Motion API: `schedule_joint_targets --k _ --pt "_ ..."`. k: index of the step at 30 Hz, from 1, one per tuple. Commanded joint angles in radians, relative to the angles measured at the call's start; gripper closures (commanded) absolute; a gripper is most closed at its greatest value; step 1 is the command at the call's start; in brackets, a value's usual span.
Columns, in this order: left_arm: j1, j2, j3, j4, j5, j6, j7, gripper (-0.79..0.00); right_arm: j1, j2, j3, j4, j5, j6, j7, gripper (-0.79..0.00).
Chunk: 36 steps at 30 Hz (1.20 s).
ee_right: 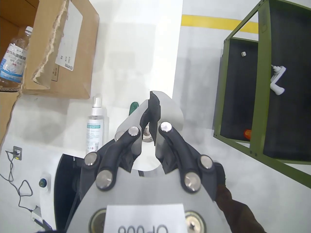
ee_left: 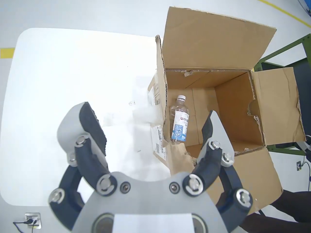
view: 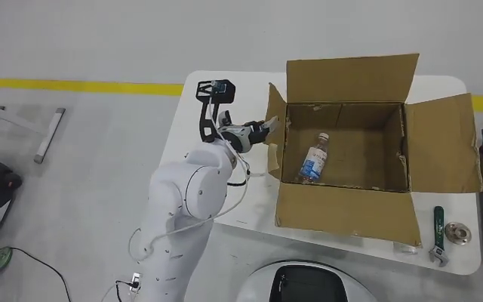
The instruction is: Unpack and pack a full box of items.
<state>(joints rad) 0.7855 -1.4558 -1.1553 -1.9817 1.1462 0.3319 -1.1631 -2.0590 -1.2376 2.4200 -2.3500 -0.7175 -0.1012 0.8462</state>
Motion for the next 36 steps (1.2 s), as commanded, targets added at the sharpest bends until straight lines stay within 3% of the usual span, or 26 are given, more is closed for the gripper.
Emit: schedule_joint_targets --k 1,8,13,14,18,19,27,36 --pt "0.012 0.002 -0.015 -0.009 0.001 0.005 0.006 -0.785 0.001 0.0 0.001 0.0 0.005 0.0 0.001 0.0" --pt "0.033 0.006 -0.043 0.008 0.017 0.001 0.005 -0.785 -0.007 0.001 -0.023 0.005 -0.026 0.01 0.029 0.0" --pt "0.038 0.006 -0.047 0.018 0.011 0.012 -0.002 -0.785 -0.009 0.006 -0.1 0.015 -0.093 0.101 0.177 0.0" --pt "0.038 0.006 -0.047 0.018 0.011 0.012 -0.002 -0.785 -0.002 0.009 -0.119 0.028 -0.096 0.117 0.216 -0.058" --pt "0.038 0.006 -0.047 0.018 0.011 0.012 -0.002 -0.785 0.058 0.021 -0.19 0.04 -0.14 0.157 0.315 -0.154" --pt "0.038 0.006 -0.047 0.018 0.011 0.012 -0.002 -0.785 0.072 0.023 -0.21 0.038 -0.15 0.163 0.336 -0.222" --pt "0.038 0.006 -0.047 0.018 0.011 0.012 -0.002 -0.785 0.156 0.037 -0.329 0.034 -0.205 0.207 0.43 -0.283" --pt "0.038 0.006 -0.047 0.018 0.011 0.012 -0.002 -0.785 0.205 0.048 -0.371 0.063 -0.307 0.236 0.452 -0.332"
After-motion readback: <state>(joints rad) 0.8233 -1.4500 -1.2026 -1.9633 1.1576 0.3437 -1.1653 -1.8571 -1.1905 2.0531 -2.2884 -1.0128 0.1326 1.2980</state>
